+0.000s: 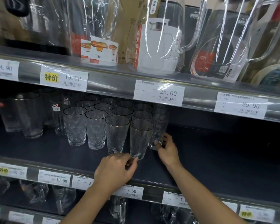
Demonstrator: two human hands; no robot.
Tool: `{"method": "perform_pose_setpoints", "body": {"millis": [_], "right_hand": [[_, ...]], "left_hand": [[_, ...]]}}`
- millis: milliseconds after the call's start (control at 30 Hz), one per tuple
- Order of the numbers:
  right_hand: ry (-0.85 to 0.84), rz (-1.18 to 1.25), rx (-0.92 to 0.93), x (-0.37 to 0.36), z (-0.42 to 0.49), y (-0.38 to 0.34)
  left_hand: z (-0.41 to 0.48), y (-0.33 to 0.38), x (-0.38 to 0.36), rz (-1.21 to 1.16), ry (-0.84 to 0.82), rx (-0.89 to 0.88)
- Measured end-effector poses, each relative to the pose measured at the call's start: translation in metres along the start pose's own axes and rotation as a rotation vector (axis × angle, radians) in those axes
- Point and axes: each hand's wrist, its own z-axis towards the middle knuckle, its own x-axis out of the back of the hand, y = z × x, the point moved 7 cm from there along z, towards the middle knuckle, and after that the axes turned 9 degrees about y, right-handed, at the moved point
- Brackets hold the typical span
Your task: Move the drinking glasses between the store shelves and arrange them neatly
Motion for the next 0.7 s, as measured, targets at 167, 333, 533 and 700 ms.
{"method": "perform_pose_setpoints", "body": {"millis": [167,333,533,700], "right_hand": [[-0.018,0.033,0.007,-0.0003,0.0005,0.0002],[-0.022,0.05,0.009,0.0015,0.0003,-0.0014],[-0.032,0.059,-0.01,0.0013,0.0001,0.0006],[-0.041,0.042,-0.023,-0.0014,0.0013,0.0042]], "left_hand": [[-0.0017,-0.0021,-0.0018,-0.006,-0.01,0.017],[-0.0015,-0.0029,-0.0035,-0.009,-0.019,0.015],[-0.0009,-0.003,-0.0034,-0.014,-0.028,0.024],[-0.0008,-0.003,-0.0036,-0.02,-0.036,0.027]]}}
